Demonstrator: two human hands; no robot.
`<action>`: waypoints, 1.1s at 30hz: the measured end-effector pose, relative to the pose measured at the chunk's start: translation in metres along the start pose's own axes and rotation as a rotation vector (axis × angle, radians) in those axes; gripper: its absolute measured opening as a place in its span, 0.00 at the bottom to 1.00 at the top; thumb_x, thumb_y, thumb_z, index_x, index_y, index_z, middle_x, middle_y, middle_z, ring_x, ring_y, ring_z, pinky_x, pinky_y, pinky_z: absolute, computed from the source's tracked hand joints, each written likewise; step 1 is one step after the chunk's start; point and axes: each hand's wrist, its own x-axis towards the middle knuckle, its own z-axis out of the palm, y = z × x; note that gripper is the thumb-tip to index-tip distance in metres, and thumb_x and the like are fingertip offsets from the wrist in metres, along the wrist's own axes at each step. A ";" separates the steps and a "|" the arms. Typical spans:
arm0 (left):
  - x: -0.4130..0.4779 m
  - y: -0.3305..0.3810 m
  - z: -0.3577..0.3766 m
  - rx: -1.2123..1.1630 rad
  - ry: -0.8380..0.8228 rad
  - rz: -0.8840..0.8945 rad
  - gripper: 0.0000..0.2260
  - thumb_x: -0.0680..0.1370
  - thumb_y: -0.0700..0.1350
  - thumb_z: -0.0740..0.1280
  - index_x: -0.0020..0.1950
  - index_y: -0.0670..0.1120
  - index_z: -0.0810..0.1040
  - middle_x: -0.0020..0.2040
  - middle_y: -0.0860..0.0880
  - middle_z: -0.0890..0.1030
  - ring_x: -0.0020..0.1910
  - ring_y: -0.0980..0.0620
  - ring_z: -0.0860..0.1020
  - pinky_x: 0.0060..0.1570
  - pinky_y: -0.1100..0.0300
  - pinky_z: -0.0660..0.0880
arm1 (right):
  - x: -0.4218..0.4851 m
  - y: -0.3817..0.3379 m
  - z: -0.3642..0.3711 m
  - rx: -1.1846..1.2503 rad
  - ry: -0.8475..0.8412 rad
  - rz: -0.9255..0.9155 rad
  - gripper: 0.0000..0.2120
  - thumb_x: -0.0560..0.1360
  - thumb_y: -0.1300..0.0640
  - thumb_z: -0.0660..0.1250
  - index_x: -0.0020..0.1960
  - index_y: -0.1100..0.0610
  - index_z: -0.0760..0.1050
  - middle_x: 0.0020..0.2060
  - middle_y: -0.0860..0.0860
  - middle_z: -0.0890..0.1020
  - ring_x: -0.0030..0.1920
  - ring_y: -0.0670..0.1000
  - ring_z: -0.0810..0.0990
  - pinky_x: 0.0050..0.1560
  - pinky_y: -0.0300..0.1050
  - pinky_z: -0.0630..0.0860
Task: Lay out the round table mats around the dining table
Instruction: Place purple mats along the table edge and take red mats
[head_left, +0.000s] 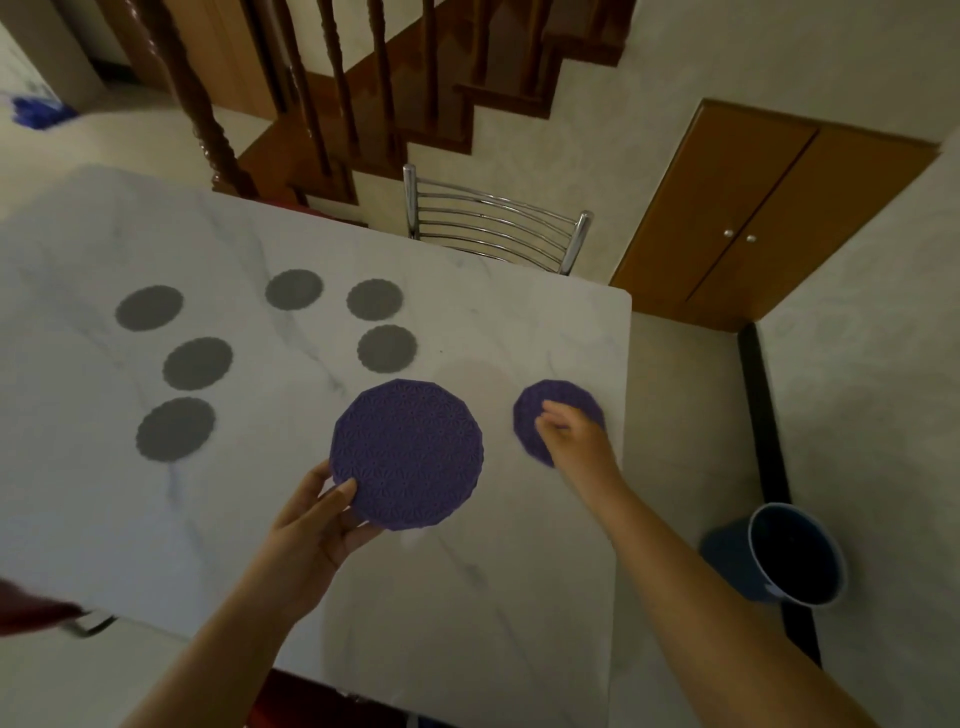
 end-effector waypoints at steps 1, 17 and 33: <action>-0.001 0.001 -0.002 -0.007 -0.009 -0.001 0.11 0.77 0.36 0.59 0.57 0.45 0.75 0.52 0.45 0.84 0.46 0.46 0.84 0.45 0.50 0.82 | -0.014 -0.014 0.010 0.075 -0.063 -0.036 0.17 0.77 0.54 0.64 0.65 0.56 0.73 0.60 0.53 0.79 0.58 0.51 0.78 0.63 0.47 0.73; -0.041 0.075 -0.114 0.088 -0.176 -0.084 0.19 0.74 0.40 0.64 0.65 0.45 0.74 0.57 0.44 0.83 0.53 0.44 0.83 0.45 0.52 0.82 | -0.155 -0.107 0.143 0.075 0.097 -0.202 0.16 0.74 0.50 0.68 0.60 0.53 0.76 0.53 0.45 0.82 0.51 0.41 0.80 0.52 0.40 0.78; -0.059 0.100 -0.186 0.113 -0.091 -0.088 0.18 0.75 0.45 0.64 0.64 0.46 0.75 0.59 0.45 0.82 0.52 0.46 0.83 0.44 0.55 0.82 | -0.179 -0.108 0.169 0.619 0.137 0.163 0.03 0.73 0.59 0.70 0.47 0.56 0.77 0.40 0.52 0.85 0.38 0.49 0.85 0.32 0.40 0.79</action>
